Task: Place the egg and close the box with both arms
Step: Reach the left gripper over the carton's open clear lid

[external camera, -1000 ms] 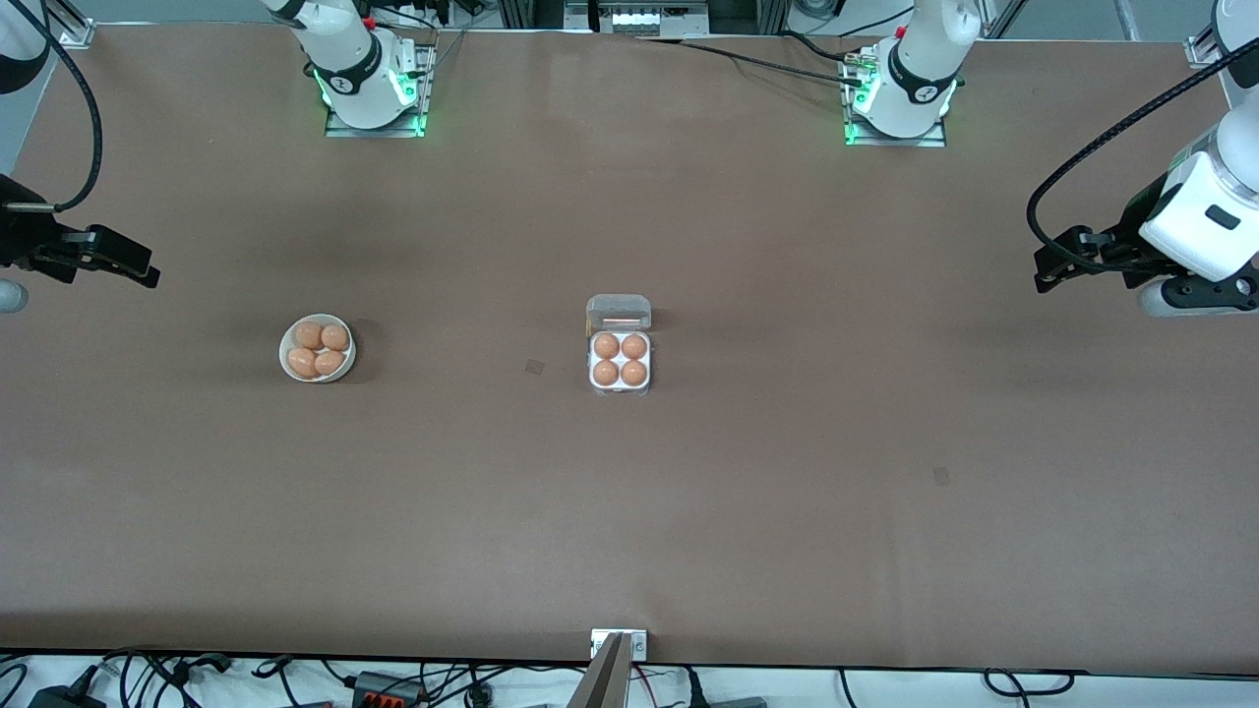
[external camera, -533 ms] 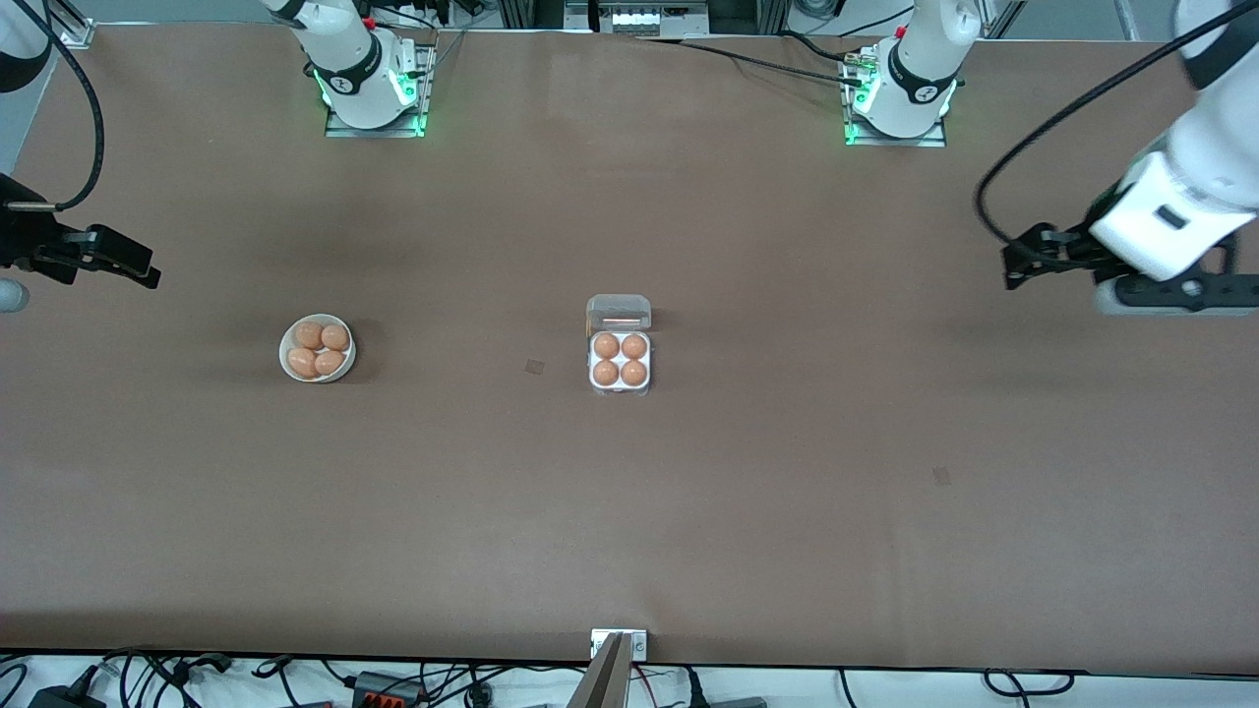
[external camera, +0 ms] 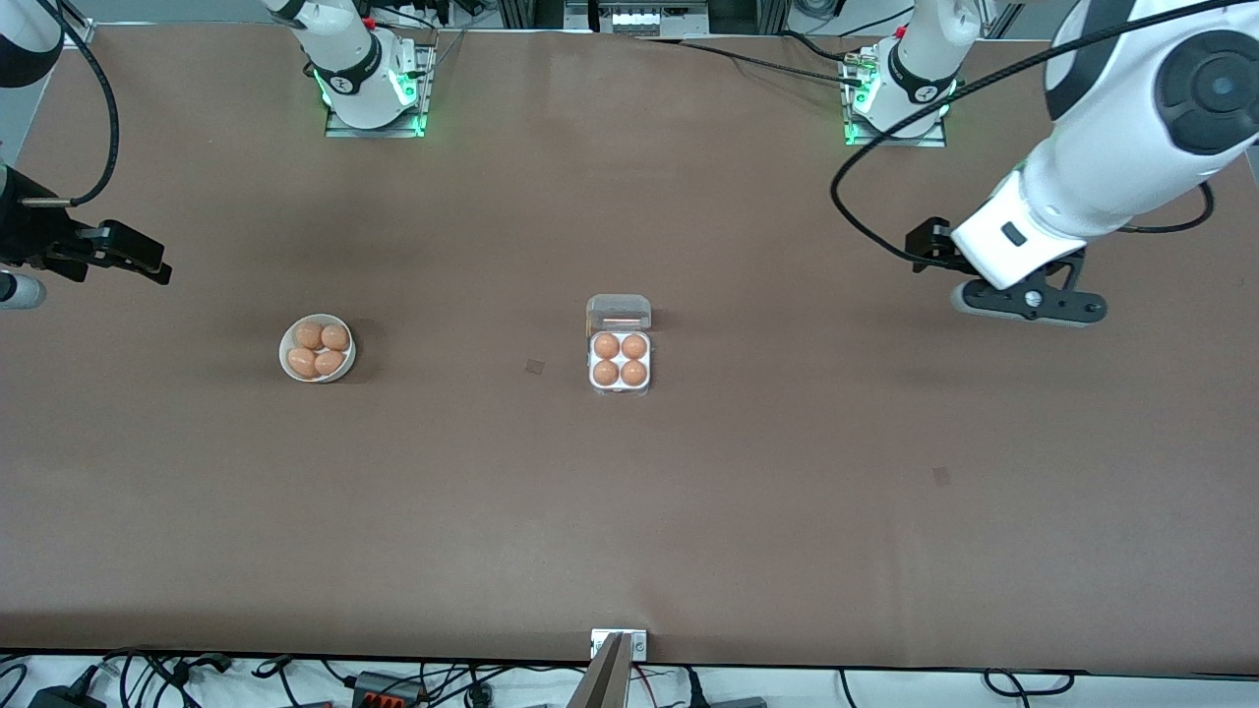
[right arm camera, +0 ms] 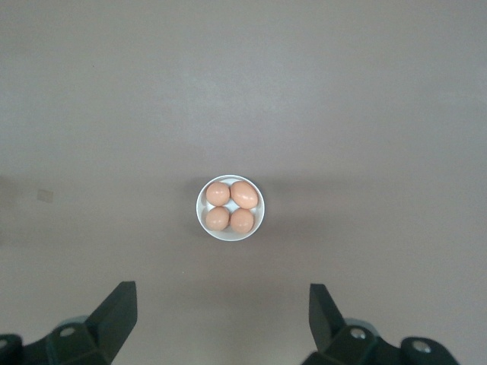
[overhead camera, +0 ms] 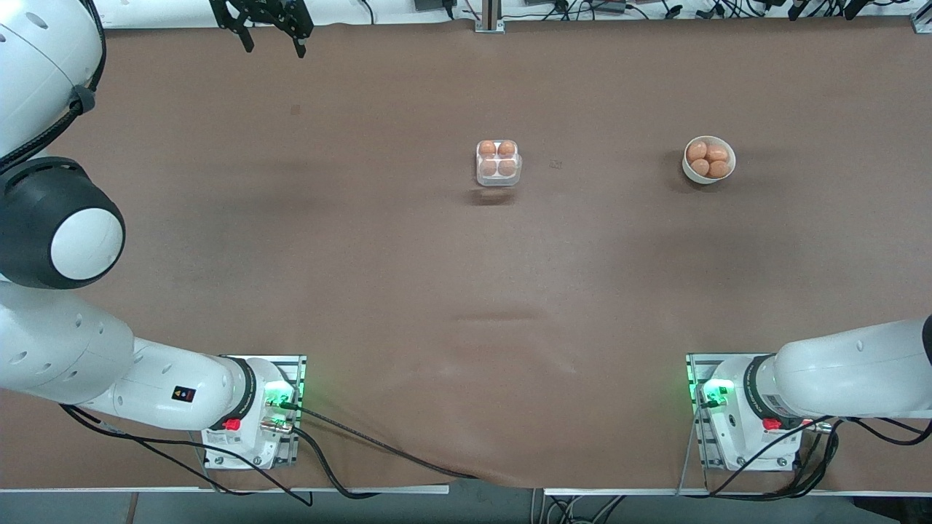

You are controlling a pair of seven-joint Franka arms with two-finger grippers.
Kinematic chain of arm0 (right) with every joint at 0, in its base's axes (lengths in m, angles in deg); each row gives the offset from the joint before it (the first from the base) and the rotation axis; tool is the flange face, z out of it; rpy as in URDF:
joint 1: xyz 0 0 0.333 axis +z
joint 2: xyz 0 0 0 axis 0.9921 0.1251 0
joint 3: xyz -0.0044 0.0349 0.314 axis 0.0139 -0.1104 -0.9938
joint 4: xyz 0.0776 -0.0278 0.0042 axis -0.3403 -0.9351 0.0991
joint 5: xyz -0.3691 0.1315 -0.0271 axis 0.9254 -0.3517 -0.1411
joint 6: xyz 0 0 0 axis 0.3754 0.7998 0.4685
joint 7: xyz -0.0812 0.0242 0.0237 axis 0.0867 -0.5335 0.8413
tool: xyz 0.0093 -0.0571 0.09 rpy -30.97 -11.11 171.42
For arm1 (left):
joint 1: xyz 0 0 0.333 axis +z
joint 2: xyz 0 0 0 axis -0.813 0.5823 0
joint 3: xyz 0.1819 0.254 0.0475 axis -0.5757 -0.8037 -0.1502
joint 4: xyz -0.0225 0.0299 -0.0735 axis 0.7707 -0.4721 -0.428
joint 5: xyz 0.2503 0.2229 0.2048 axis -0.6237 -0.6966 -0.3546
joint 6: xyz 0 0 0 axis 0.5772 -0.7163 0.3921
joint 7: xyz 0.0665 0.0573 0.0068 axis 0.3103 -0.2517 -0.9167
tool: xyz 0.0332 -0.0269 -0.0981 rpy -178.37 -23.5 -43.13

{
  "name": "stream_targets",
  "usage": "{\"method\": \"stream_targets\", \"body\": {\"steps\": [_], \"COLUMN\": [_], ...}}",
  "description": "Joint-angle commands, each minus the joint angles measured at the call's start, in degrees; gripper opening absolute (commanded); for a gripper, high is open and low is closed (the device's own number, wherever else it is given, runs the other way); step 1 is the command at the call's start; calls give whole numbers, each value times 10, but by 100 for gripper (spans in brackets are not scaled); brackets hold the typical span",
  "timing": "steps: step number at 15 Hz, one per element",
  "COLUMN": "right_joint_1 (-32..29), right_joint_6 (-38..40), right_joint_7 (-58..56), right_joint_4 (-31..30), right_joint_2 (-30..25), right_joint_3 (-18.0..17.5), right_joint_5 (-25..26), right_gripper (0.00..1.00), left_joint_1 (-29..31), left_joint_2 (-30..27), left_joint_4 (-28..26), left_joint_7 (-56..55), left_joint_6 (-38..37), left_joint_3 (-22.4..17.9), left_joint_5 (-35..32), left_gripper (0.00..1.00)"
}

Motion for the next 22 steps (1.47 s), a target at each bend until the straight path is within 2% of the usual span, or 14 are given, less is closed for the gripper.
{"method": "stream_targets", "body": {"steps": [1,3,6,7,11,13,15,19,21,22], "right_joint_1": [-1,-2,-3,-3,-3,-3,-3,-3,-3,-3], "right_joint_6": [-8,-9,-6,-5,-11,-22,-34,-32,-29,-29], "right_joint_7": [-6,-7,-10,-10,-10,-10,-11,-10,-10,-10], "right_joint_4": [-9,-13,-16,-17,-26,-34,-40,-40,-38,-38], "right_joint_2": [-10,-11,-12,-12,-18,-19,-22,-25,-26,-26], "right_joint_3": [-3,-2,-1,-1,-1,-1,0,0,0,0], "right_joint_5": [11,11,10,9,7,7,7,7,5,5], "right_gripper": [100,100,100,100,100,100,100,100,100,100], "left_joint_1": [25,76,95,96,99,79,53,-45,-87,-127], "left_joint_2": [7,9,12,12,11,10,13,69,108,128], "left_joint_4": [18,21,22,22,22,28,38,44,74,80], "left_joint_7": [16,18,18,18,56,47,32,-35,-101,-120], "left_joint_6": [-15,-8,26,26,22,9,-1,14,30,36], "left_joint_3": [-9,-8,-5,-6,-3,11,30,36,38,41], "left_joint_5": [-8,4,10,9,16,21,54,129,139,143], "left_gripper": [54,52,11,1,0,0,0,0,0,0]}}
